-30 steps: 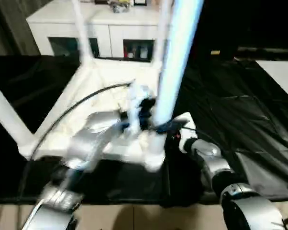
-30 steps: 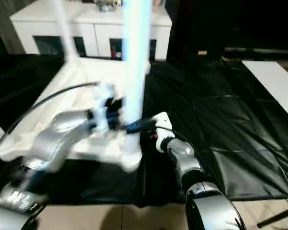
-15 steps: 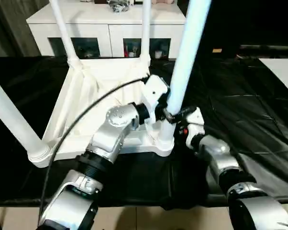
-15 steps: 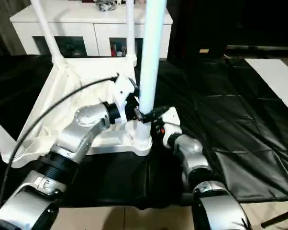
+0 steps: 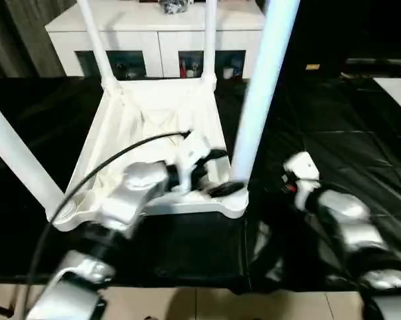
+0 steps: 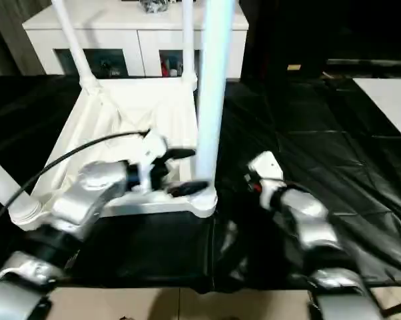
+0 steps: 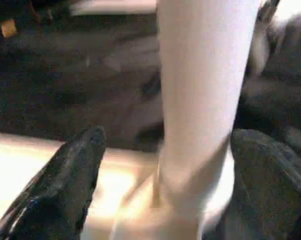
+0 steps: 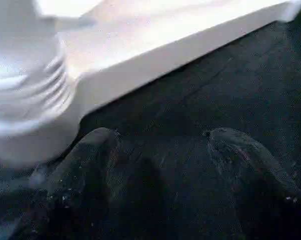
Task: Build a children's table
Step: Rotate table base
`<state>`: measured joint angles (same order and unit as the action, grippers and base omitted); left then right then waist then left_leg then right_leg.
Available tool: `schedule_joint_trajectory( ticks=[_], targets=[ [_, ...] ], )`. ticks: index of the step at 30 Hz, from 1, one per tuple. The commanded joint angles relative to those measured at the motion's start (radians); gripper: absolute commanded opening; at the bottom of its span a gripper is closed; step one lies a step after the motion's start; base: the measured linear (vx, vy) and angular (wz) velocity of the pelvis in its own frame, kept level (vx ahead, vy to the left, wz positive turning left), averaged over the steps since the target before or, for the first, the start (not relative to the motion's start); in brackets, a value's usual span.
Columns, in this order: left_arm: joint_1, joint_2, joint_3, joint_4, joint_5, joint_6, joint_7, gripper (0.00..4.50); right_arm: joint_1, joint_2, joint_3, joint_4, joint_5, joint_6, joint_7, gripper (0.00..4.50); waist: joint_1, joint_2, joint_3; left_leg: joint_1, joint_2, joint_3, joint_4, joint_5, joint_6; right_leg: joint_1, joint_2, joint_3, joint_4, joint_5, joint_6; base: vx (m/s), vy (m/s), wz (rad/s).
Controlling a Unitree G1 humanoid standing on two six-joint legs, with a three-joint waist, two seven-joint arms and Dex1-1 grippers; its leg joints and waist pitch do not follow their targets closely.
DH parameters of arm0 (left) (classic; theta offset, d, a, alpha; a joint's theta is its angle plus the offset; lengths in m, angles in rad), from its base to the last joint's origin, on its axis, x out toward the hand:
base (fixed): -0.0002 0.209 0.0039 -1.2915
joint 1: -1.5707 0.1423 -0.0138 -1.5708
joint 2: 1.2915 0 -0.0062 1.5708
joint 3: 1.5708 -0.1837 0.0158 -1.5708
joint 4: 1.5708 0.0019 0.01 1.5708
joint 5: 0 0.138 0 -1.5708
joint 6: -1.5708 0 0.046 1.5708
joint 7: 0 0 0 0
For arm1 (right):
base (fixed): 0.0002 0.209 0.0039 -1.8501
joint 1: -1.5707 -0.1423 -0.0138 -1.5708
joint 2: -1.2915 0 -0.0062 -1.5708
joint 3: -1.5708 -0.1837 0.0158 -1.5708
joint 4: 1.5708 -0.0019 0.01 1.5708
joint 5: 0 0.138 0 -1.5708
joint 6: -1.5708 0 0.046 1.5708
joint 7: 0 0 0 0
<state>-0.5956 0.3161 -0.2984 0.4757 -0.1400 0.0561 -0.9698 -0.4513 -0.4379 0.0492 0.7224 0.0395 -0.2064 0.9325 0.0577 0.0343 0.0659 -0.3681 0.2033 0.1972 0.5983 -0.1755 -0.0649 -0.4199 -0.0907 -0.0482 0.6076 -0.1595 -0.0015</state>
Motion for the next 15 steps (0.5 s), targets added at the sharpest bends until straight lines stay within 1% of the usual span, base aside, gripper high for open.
schedule_joint_trajectory(
  ticks=[1,2,3,4,5,6,7,8,9,10,12,13,14,15],
  targets=[
    [0.009,0.036,-0.026,0.019,0.026,-0.022,-0.064,3.98,0.043,-0.038,0.039,-0.121,0.0,0.036,0.096,3.36,0.009,-0.005,-0.07,0.009,0.018,-0.012,-0.078,-0.359,0.051,0.052,-0.031,0.025,-0.089,-0.357,-0.192,0.0,0.0,0.0],
    [0.011,0.042,-0.028,0.019,0.023,-0.021,-0.079,3.98,0.054,-0.046,0.045,-0.144,0.002,0.044,0.111,3.36,0.006,-0.004,-0.07,0.009,0.018,-0.011,-0.078,-0.363,0.049,0.049,-0.033,0.025,-0.088,-0.36,-0.195,0.0,0.0,0.0],
    [0.015,0.055,-0.031,0.017,0.015,-0.017,-0.111,3.8,0.076,-0.063,0.056,-0.197,0.009,0.06,0.138,3.36,0.007,-0.003,-0.071,0.009,0.018,-0.012,-0.078,-0.362,0.046,0.051,-0.034,0.025,-0.088,-0.362,-0.197,0.0,0.0,0.0],
    [0.016,0.062,-0.035,0.017,0.019,-0.019,-0.117,3.66,0.084,-0.068,0.059,-0.218,0.013,0.068,0.141,3.36,0.008,-0.004,-0.07,0.008,0.02,-0.012,-0.08,-0.361,0.046,0.05,-0.034,0.027,-0.088,-0.354,-0.202,0.0,0.0,0.0],
    [0.014,0.068,-0.039,0.026,0.031,-0.032,-0.119,3.66,0.093,-0.074,0.062,-0.244,0.019,0.081,0.143,3.36,0.007,-0.003,-0.07,0.008,0.021,-0.013,-0.081,-0.365,0.044,0.049,-0.035,0.026,-0.087,-0.354,-0.206,0.0,0.0,0.0],
    [0.012,0.073,-0.043,0.036,0.039,-0.034,-0.123,3.53,0.101,-0.077,0.063,-0.268,0.025,0.093,0.144,3.36,0.007,-0.003,-0.068,0.008,0.021,-0.013,-0.082,-0.369,0.043,0.048,-0.035,0.026,-0.089,-0.361,-0.204,0.0,0.0,0.0],
    [0.008,0.077,-0.048,0.051,0.051,-0.046,-0.125,3.4,0.108,-0.078,0.065,-0.294,0.034,0.108,0.148,3.36,0.006,-0.007,-0.067,0.009,0.019,-0.014,-0.082,-0.374,0.044,0.048,-0.033,0.026,-0.091,-0.377,-0.196,0.0,0.0,0.0],
    [0.007,0.078,-0.049,0.059,0.055,-0.051,-0.127,3.29,0.111,-0.078,0.066,-0.305,0.038,0.115,0.15,3.36,0.005,-0.005,-0.068,0.009,0.02,-0.015,-0.082,-0.38,0.038,0.047,-0.036,0.027,-0.09,-0.39,-0.192,0.0,0.0,0.0],
    [0.004,0.078,-0.051,0.07,0.06,-0.057,-0.13,3.29,0.116,-0.078,0.068,-0.322,0.042,0.125,0.152,3.36,0.005,-0.005,-0.067,0.009,0.019,-0.015,-0.082,-0.381,0.038,0.047,-0.035,0.027,-0.092,-0.396,-0.189,0.0,0.0,0.0],
    [0.0,0.073,-0.047,0.085,0.057,-0.059,-0.135,3.16,0.119,-0.074,0.071,-0.341,0.045,0.138,0.151,3.36,0.005,-0.007,-0.068,0.012,0.019,-0.014,-0.081,-0.383,0.034,0.044,-0.036,0.028,-0.093,-0.4,-0.188,0.0,0.0,0.0],
    [-0.003,0.069,-0.044,0.096,0.057,-0.062,-0.143,2.96,0.126,-0.074,0.072,-0.364,0.049,0.155,0.152,3.36,0.006,-0.006,-0.066,0.011,0.018,-0.014,-0.082,-0.379,0.032,0.045,-0.036,0.028,-0.095,-0.407,-0.185,0.0,0.0,0.0],
    [-0.009,0.069,-0.047,0.114,0.06,-0.059,-0.162,2.96,0.132,-0.072,0.075,-0.387,0.05,0.173,0.154,3.36,0.006,-0.004,-0.066,0.011,0.019,-0.015,-0.083,-0.382,0.03,0.045,-0.037,0.029,-0.095,-0.408,-0.184,0.0,0.0,0.0],
    [-0.012,0.07,-0.05,0.124,0.063,-0.058,-0.17,2.8,0.134,-0.072,0.076,-0.397,0.051,0.182,0.154,3.36,0.006,-0.006,-0.067,0.011,0.019,-0.015,-0.083,-0.38,0.03,0.046,-0.037,0.029,-0.095,-0.407,-0.183,0.0,0.0,0.0],
    [-0.015,0.07,-0.052,0.134,0.065,-0.059,-0.177,2.8,0.136,-0.071,0.077,-0.403,0.051,0.188,0.155,3.36,0.007,-0.005,-0.067,0.011,0.019,-0.015,-0.083,-0.379,0.028,0.045,-0.038,0.028,-0.095,-0.406,-0.184,0.0,0.0,0.0]
  ],
)
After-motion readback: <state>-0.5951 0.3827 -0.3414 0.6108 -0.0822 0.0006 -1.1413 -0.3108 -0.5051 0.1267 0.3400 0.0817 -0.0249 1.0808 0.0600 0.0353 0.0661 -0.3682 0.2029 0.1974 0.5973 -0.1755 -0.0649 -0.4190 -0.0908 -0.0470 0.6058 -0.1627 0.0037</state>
